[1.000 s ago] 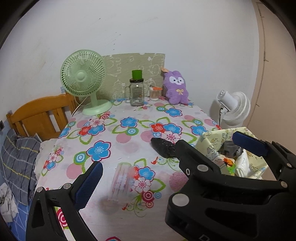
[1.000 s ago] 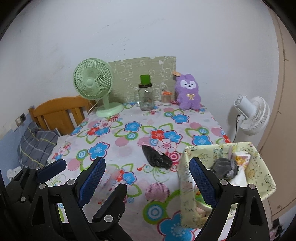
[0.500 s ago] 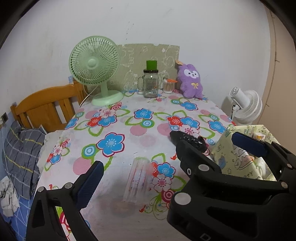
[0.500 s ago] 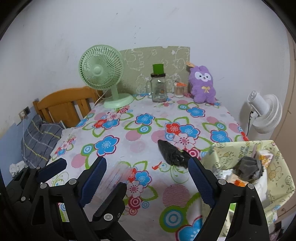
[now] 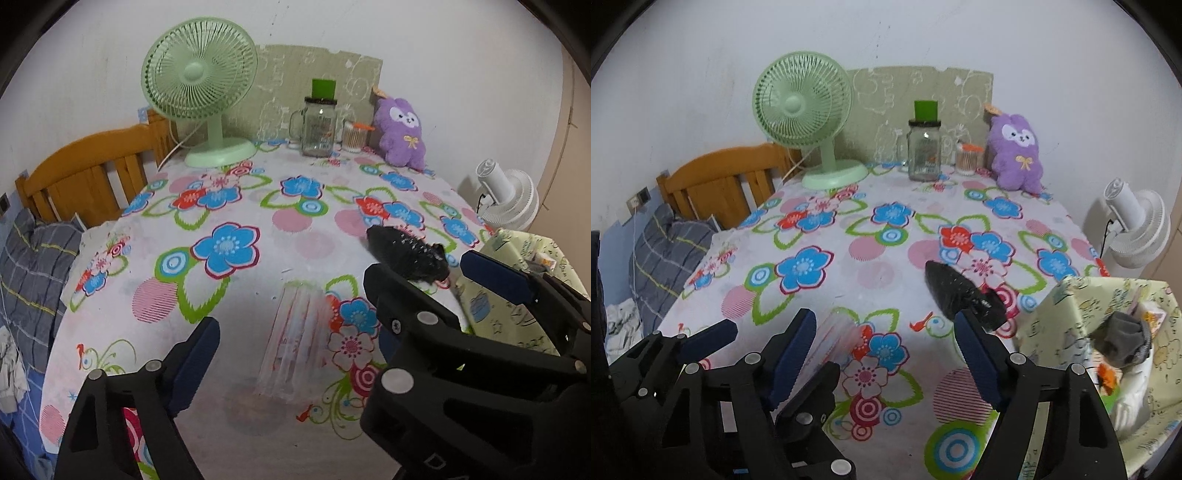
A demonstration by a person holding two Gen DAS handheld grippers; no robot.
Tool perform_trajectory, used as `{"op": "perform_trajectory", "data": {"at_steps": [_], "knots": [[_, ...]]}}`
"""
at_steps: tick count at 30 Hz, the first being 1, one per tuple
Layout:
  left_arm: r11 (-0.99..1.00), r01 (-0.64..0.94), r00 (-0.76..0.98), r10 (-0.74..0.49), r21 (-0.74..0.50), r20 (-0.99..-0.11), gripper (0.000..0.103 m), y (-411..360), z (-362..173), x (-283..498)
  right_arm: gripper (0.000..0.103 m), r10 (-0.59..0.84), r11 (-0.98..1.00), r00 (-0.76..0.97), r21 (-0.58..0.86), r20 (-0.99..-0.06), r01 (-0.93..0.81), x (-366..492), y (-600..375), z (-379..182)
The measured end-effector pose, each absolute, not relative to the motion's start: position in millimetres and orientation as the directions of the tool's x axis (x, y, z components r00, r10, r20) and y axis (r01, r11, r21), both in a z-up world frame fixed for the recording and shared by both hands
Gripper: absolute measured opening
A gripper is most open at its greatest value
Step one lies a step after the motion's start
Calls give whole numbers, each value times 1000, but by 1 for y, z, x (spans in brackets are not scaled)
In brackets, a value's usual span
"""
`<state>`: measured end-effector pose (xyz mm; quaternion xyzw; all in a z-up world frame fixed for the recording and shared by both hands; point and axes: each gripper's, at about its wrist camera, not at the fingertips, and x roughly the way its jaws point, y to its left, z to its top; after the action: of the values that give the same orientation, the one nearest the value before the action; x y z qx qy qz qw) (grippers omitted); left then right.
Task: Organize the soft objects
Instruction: 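Grasp the clear straw pack with the left tool while the right approaches the black bundle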
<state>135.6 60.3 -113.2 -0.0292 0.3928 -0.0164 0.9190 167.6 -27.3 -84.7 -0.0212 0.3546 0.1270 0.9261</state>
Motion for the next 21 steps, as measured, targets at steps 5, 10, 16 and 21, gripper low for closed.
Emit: {"op": "perform_trajectory", "data": {"at_steps": [5, 10, 16, 21], "knots": [[995, 29, 660, -89, -94, -746, 76, 63, -127, 144, 80, 201, 968, 694, 33, -691, -248, 176, -22, -98], [995, 14, 645, -86, -100, -760, 67, 67, -139, 152, 80, 184, 969, 672, 19, -718, -245, 184, -19, -110], [992, 9, 611, -108, -129, -784, 52, 76, -154, 161, 80, 176, 970, 648, 18, -741, -242, 192, -12, -121], [987, 12, 592, -135, -158, -794, 44, 79, -162, 163, 80, 179, 967, 627, 19, -758, -252, 196, -8, -129]]}}
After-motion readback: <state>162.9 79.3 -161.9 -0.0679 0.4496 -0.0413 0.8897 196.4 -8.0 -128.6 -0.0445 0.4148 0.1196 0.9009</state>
